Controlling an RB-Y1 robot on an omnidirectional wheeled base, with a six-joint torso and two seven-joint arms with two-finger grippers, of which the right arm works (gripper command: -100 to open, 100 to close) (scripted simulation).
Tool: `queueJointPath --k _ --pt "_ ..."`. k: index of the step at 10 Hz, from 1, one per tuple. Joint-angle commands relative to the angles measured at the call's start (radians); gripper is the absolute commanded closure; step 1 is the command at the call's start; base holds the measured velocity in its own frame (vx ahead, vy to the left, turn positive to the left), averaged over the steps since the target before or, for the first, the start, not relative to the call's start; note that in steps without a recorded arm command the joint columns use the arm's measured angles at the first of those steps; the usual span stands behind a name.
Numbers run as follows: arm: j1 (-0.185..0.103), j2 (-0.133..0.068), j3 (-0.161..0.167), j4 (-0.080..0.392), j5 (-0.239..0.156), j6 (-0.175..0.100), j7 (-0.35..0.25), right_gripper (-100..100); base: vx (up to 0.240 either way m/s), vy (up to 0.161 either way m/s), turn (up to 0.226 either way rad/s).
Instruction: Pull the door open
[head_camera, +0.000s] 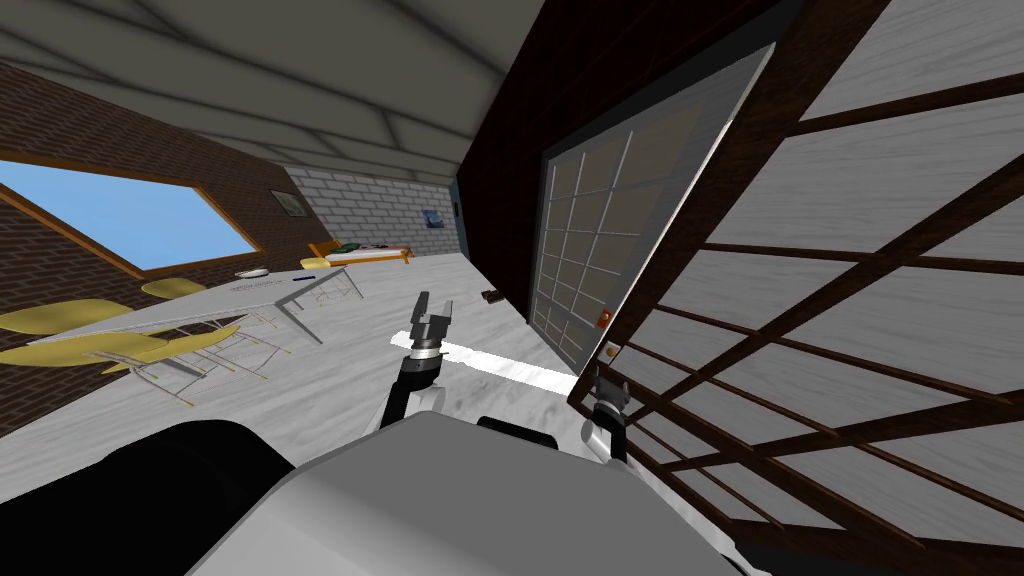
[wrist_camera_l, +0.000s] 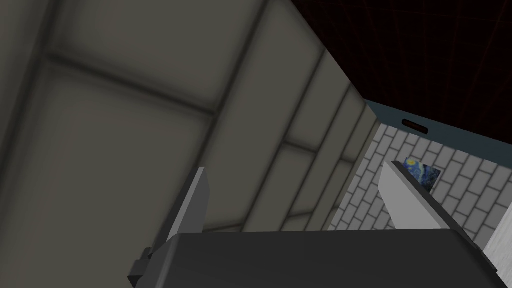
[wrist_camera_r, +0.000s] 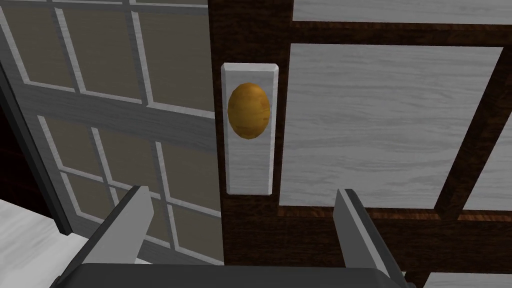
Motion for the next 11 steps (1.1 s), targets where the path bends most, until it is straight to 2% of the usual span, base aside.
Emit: queueJointPath --k 1,3,4,5,6,7,10,11 --pt "0.017 -0.031 0.001 -0.003 -0.001 0.002 -0.036 -100 0.213 0.007 0.053" --pt "0.017 -0.031 0.001 -0.003 -0.001 0.002 -0.036 -100 0.124 -0.015 0.009" --pt "0.031 -0.06 0.003 0.003 -0.002 0.0 -0.07 -100 0.107 0.0 0.055" --pt "0.041 -0.081 0.004 0.007 -0.002 -0.002 -0.093 -100 0.17 -0.021 0.067" --pt "0.046 -0.091 0.004 0.009 -0.003 -0.002 -0.105 -100 0.172 -0.02 0.038" --pt "0.056 -0.11 0.006 0.013 -0.003 -0.004 -0.127 -100 0.178 -0.006 0.043" --pt "0.074 -0.148 0.008 0.02 -0.004 -0.006 -0.17 -100 0.149 -0.004 0.035" --pt "0.056 -0.139 0.008 0.043 -0.003 -0.015 -0.161 -100 0.067 -0.007 0.008"
